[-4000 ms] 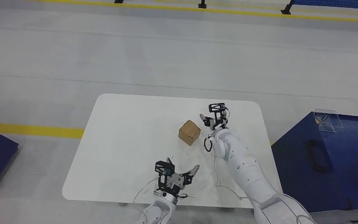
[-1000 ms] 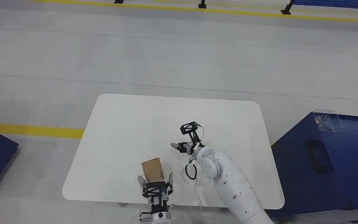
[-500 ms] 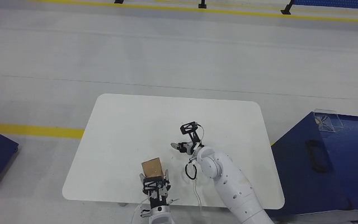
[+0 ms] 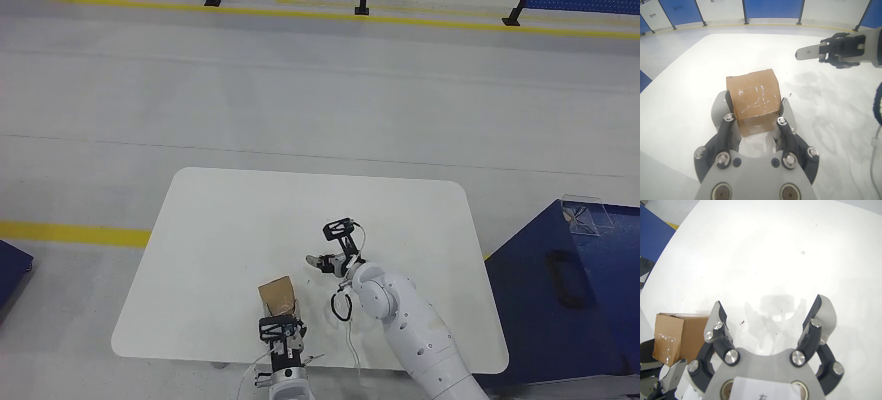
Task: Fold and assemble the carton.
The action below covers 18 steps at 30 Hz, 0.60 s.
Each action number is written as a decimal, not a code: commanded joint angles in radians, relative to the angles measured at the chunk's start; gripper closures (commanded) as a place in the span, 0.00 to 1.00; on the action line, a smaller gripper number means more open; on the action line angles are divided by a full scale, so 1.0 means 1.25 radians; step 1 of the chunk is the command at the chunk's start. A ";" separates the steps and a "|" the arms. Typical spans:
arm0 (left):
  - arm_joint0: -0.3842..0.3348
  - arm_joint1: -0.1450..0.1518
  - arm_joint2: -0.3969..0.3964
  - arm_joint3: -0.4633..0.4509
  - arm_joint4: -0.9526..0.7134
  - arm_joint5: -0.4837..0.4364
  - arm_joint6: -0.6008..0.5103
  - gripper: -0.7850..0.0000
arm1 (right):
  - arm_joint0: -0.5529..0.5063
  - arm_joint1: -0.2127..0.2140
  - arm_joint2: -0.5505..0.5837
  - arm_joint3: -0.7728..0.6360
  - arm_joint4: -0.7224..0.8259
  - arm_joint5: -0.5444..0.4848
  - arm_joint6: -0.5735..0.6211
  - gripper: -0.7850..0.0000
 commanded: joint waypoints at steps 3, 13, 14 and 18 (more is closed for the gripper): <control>0.023 0.010 -0.040 -0.069 -0.115 -0.228 0.020 1.00 | -0.027 0.010 0.080 -0.055 0.066 0.030 -0.052 0.00; 0.005 0.034 -0.198 -0.044 -0.667 -0.744 -0.245 0.09 | -0.100 0.031 0.180 -0.155 0.151 -0.007 -0.030 0.00; -0.004 0.035 -0.211 -0.032 -0.716 -0.753 -0.272 0.00 | -0.100 0.031 0.180 -0.155 0.151 -0.007 -0.030 0.00; -0.017 0.041 -0.238 -0.012 -0.739 -0.754 -0.287 0.00 | -0.100 0.031 0.180 -0.155 0.151 -0.007 -0.030 0.00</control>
